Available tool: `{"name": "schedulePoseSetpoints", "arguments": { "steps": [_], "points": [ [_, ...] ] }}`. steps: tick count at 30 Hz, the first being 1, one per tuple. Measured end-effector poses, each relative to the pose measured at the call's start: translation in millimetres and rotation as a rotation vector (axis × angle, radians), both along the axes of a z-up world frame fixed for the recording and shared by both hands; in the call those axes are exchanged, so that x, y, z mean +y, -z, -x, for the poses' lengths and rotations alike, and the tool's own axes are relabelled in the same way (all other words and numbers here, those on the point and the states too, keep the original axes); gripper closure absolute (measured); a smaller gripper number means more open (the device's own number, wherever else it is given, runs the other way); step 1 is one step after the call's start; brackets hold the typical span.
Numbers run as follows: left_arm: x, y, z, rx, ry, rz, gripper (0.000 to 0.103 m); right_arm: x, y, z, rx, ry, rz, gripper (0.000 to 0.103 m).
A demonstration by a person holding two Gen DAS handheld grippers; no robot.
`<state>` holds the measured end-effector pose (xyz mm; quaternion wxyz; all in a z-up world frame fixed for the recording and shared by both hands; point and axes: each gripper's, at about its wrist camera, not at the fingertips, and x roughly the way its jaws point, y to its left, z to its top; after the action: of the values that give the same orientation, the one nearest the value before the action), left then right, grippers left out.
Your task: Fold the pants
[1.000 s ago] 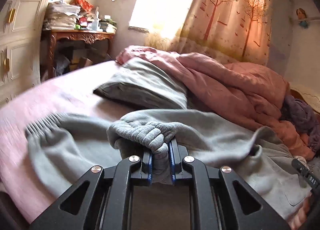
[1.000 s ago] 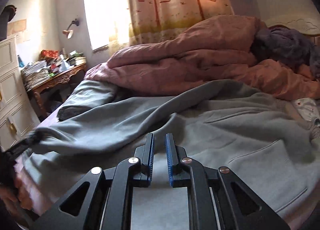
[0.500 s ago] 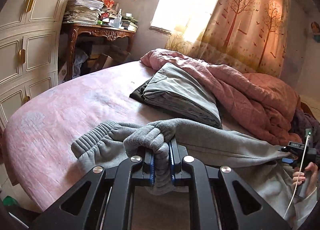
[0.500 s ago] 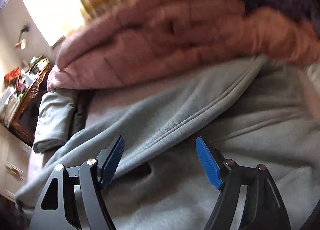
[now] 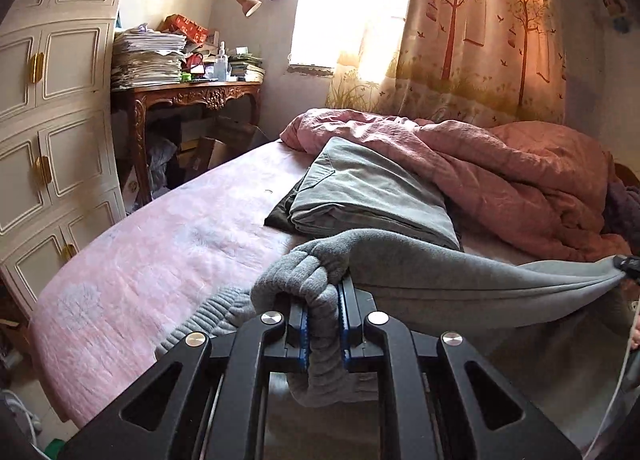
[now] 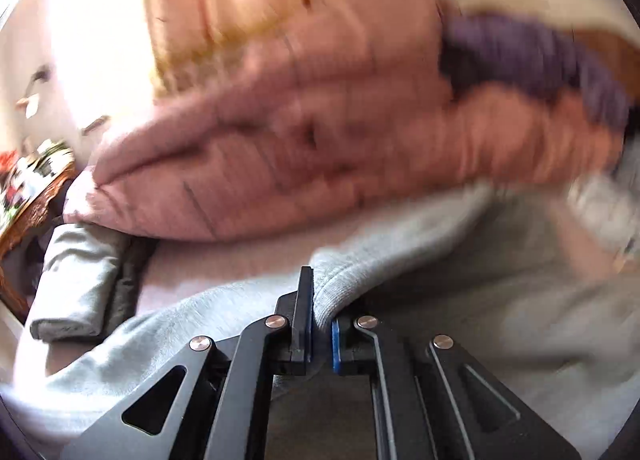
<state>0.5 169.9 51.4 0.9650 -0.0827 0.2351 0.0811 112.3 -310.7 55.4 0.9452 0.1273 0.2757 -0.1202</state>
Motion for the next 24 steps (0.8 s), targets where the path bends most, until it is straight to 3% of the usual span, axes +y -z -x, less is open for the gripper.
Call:
{"name": "schedulePoseSetpoints", "arguments": {
  "steps": [3, 6, 8, 11, 14, 17, 21, 24],
  "points": [
    [13.7, -8.2, -6.5, -0.002, 0.01, 0.034, 0.092, 13.6, -39.5, 51.2, -0.123, -0.041, 0.11, 0.097],
    [26.1, -18.4, -5.6, -0.032, 0.047, 0.045, 0.091, 30.2, -55.9, 103.6, -0.21, -0.047, 0.212, 0.097],
    [29.4, -25.3, -3.5, -0.065, 0.063, 0.008, 0.091, 45.6, -48.0, 145.1, -0.248, -0.036, 0.268, 0.097],
    [29.4, -34.4, -20.0, -0.05, 0.079, -0.065, 0.092, 65.7, -19.2, 180.3, -0.206, -0.056, 0.296, 0.097],
    [29.8, -42.4, -53.8, -0.01, 0.097, -0.067, 0.092, 77.2, 4.7, 173.3, -0.152, -0.069, 0.296, 0.097],
    [25.0, -56.5, -78.2, -0.045, 0.086, -0.117, 0.092, 78.2, -2.0, 147.3, -0.181, -0.029, 0.288, 0.097],
    [37.8, -78.8, -68.4, -0.148, 0.099, -0.083, 0.091, 71.3, -25.9, 133.2, -0.277, 0.005, 0.21, 0.097],
    [42.7, -54.0, -56.6, -0.083, 0.1, -0.148, 0.091, 68.3, -15.8, 134.8, -0.254, -0.027, 0.148, 0.097]
  ]
}}
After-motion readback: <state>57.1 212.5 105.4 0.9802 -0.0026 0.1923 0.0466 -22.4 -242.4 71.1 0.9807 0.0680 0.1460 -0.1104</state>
